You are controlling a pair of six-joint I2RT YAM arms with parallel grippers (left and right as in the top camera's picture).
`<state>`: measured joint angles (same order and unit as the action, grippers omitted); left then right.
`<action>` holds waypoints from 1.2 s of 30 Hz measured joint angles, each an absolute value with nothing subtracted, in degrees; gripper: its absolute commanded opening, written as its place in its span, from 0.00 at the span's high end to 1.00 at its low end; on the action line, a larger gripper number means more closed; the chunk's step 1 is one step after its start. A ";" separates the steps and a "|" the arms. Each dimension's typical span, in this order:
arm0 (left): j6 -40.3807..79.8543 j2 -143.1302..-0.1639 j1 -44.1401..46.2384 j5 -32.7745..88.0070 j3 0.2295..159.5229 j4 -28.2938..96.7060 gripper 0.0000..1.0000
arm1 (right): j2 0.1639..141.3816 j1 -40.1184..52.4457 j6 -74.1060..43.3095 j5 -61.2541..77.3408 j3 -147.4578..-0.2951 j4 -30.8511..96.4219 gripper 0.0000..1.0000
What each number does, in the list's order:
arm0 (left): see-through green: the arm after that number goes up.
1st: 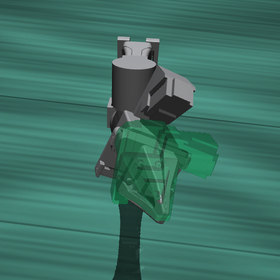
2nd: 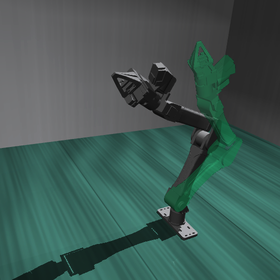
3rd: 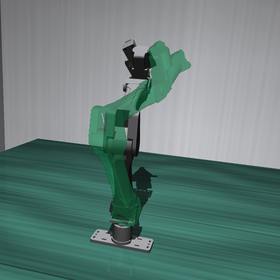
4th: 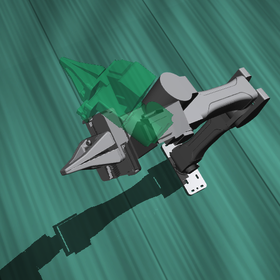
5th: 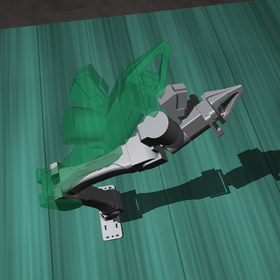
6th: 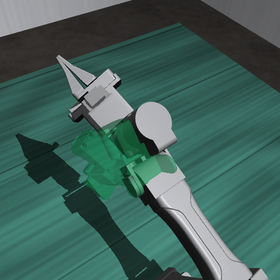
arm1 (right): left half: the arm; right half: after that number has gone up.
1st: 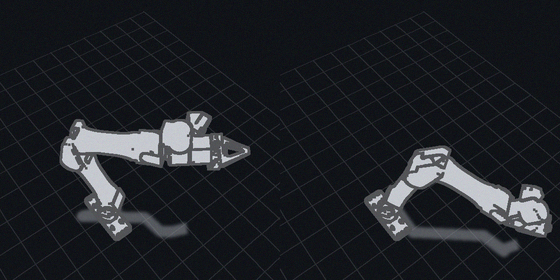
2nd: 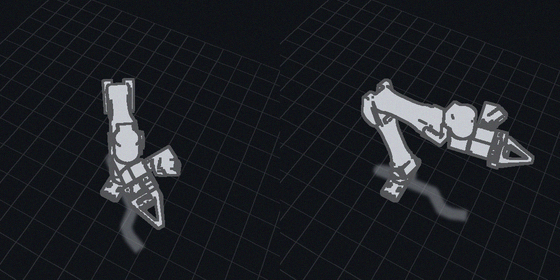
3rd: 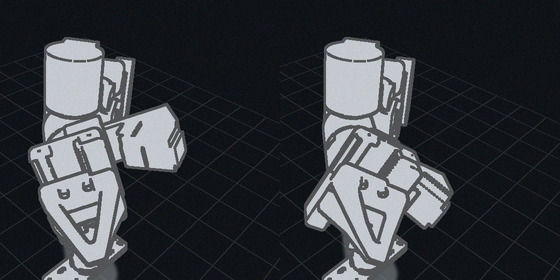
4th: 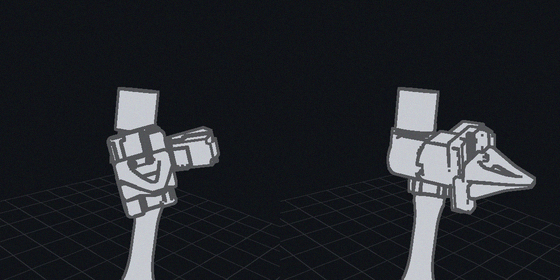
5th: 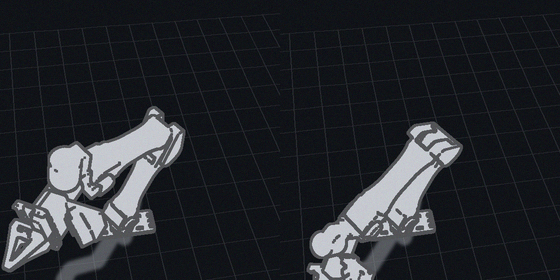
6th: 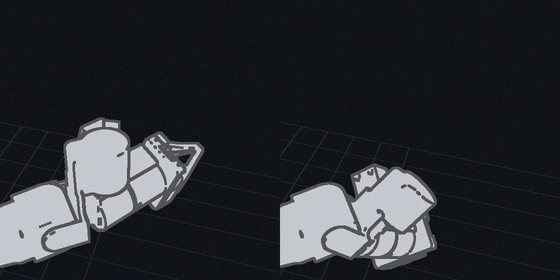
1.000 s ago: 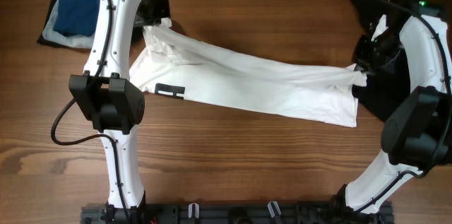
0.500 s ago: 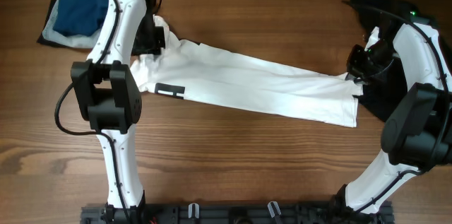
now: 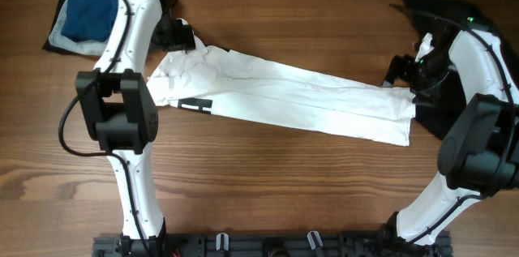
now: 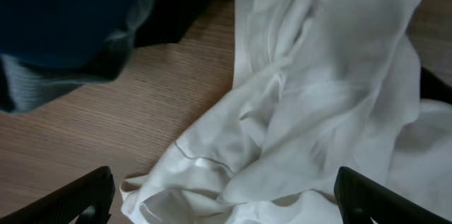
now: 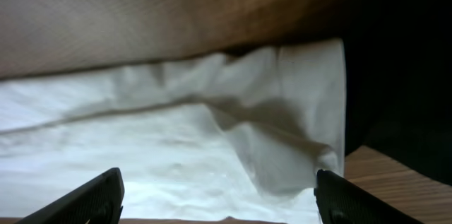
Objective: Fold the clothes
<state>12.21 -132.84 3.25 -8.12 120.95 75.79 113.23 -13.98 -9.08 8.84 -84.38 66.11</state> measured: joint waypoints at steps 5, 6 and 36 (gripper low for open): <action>12.82 -130.69 1.06 -8.03 121.14 75.37 0.00 | 113.25 -13.98 -8.93 8.29 -76.31 62.33 0.15; 12.82 -130.63 0.75 -7.86 121.14 75.37 0.00 | 113.25 -13.98 -8.97 8.27 -75.57 62.02 0.16; 15.84 -130.61 0.69 -3.51 121.14 76.71 0.00 | 109.12 -13.72 -18.17 7.01 -65.82 48.18 0.96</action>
<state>15.84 -130.61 0.69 -3.51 121.14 76.71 109.12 -13.72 -18.17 7.01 -65.82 48.18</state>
